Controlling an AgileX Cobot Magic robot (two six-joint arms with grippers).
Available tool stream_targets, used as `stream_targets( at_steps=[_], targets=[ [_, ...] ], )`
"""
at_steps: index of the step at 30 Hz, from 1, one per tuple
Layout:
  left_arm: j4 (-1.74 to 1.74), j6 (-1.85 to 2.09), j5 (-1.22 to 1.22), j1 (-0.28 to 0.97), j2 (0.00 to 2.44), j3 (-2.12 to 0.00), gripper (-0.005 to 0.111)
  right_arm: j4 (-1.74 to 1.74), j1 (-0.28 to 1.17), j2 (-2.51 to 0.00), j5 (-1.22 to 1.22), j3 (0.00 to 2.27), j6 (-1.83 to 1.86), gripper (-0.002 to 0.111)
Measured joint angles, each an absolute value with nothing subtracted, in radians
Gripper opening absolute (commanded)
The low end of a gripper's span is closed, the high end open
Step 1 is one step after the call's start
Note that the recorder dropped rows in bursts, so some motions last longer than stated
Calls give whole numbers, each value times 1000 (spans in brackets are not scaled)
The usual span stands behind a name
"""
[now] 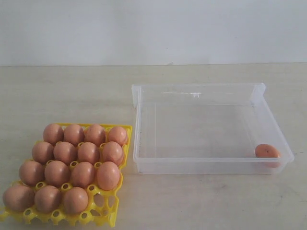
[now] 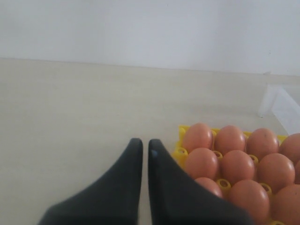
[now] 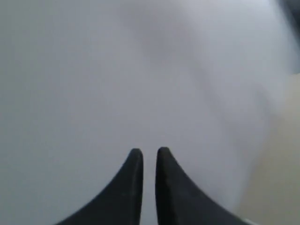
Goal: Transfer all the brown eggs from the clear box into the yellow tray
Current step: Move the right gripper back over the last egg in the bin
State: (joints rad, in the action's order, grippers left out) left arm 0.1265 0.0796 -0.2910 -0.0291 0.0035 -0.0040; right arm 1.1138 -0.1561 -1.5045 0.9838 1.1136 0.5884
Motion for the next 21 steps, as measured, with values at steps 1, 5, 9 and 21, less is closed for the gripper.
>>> stream_targets(
  at_steps=[1, 5, 9, 21],
  targets=[
    [127, 80, -291, -29, 4, -4, 4, 966, -162, -1483, 854, 1120, 535, 0],
    [127, 80, -291, -29, 4, -4, 4, 51, -121, -1463, 244, 1228, 118, 0],
    [127, 80, -291, -29, 4, -4, 4, -624, 23, -1514, -218, 1264, -25, 0],
    [127, 80, -291, -29, 4, -4, 4, -265, 204, -1755, -1189, 1324, 370, 0]
  ],
)
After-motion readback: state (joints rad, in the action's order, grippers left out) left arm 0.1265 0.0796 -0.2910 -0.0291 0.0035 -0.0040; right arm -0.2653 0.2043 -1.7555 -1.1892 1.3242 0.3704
